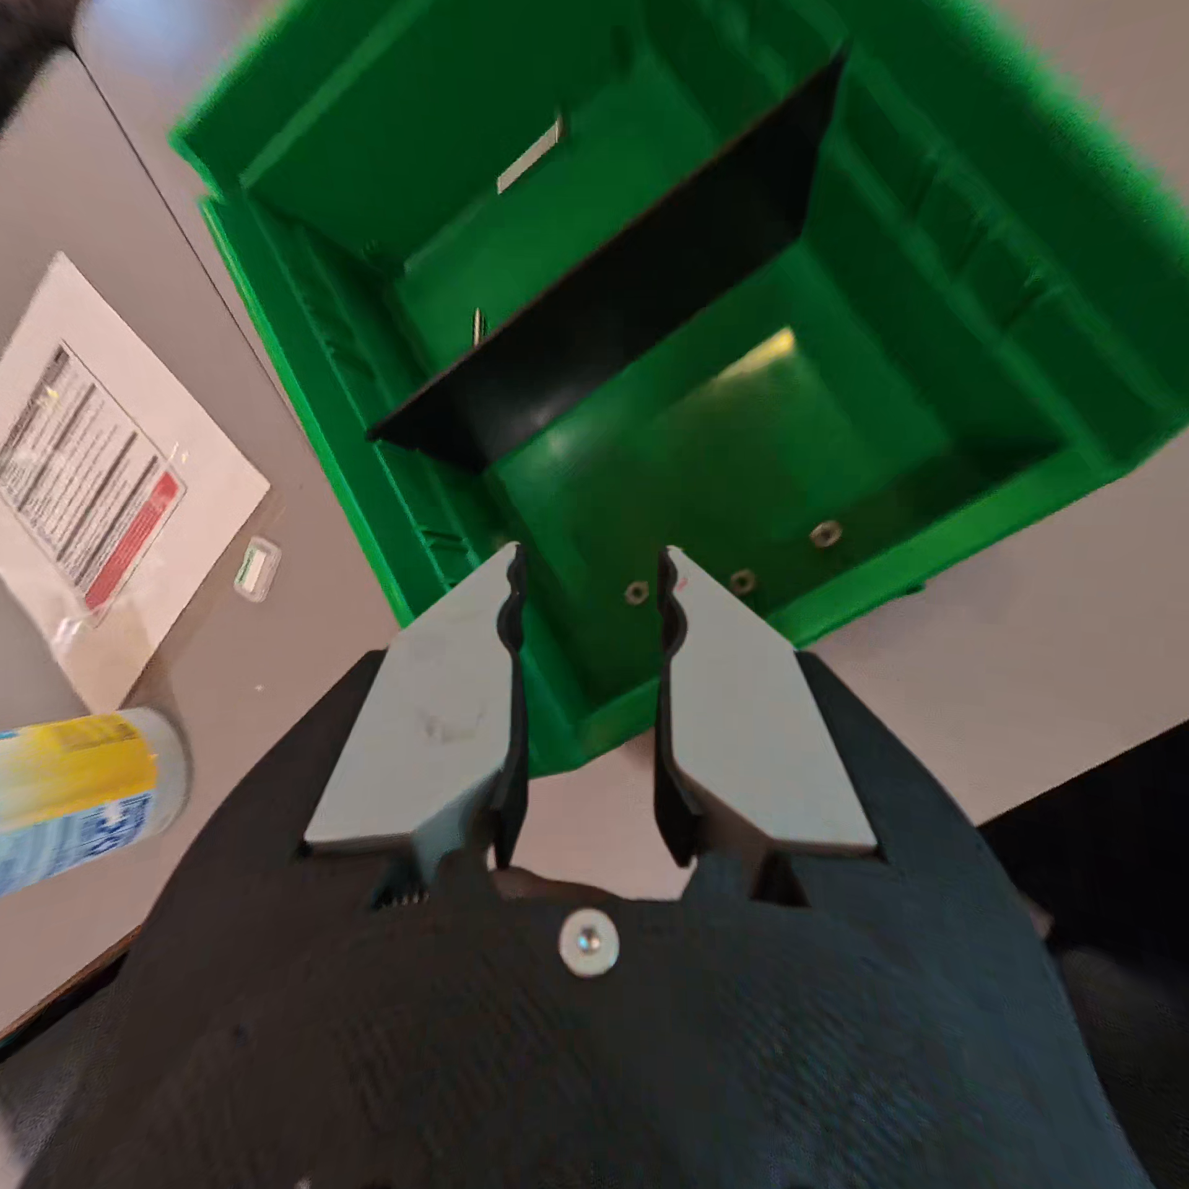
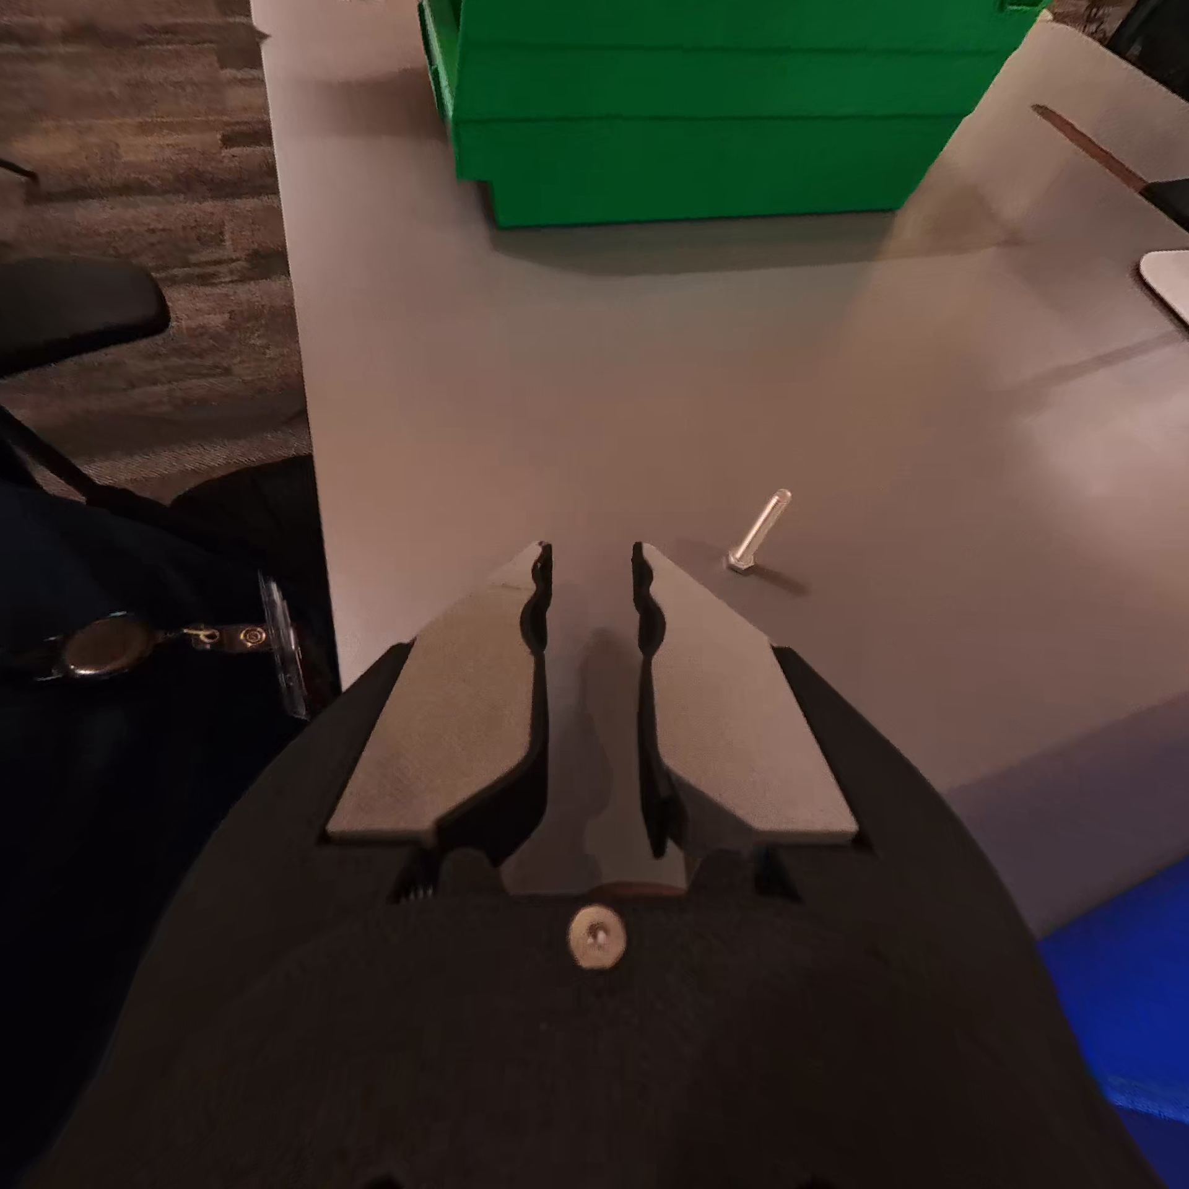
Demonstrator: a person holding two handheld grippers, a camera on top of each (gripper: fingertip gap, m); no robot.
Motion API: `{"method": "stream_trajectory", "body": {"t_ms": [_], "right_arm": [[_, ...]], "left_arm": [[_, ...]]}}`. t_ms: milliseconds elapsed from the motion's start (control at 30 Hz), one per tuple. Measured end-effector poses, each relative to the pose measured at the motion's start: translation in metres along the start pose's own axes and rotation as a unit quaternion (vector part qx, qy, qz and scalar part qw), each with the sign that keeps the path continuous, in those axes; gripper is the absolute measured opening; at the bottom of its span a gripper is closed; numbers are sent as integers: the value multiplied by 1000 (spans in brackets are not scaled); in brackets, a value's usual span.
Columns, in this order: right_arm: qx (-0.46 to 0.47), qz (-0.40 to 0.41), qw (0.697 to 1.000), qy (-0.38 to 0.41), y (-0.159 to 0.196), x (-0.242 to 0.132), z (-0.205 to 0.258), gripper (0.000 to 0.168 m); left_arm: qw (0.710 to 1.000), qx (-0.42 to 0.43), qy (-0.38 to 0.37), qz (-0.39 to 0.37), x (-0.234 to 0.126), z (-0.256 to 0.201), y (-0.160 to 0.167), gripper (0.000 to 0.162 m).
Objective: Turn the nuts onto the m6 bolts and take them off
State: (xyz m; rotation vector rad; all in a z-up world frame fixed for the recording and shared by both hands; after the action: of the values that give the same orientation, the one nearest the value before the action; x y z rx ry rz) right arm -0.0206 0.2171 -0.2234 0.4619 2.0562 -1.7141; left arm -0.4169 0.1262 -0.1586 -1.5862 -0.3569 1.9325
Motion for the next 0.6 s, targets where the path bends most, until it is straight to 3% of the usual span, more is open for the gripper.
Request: {"method": "stream_trajectory", "body": {"t_ms": [100,300,600], "right_arm": [[-18,-5,1000,12,3,5,-1,23],[-54,-69,996,15,-8,-5,3,22],[-39,-98,994,9,-9,-11,-3,22]], "left_arm": [[994,30,16,106,23,10,6,39],[963,97,49,248,51,1,20,37],[937,112,81,321,69,-7,31,34]]}}
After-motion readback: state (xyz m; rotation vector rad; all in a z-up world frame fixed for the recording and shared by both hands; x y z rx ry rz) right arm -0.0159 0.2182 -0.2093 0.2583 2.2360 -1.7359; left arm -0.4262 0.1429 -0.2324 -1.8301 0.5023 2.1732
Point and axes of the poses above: each gripper's, where its closed fingertips meet, x out along the fingers, y out of its underside, z = x × y across the jaws, the point moved 5 cm from there along -x, back along the fingers, and after that the axes turned 4 degrees about -x, right-handed, at the moved point
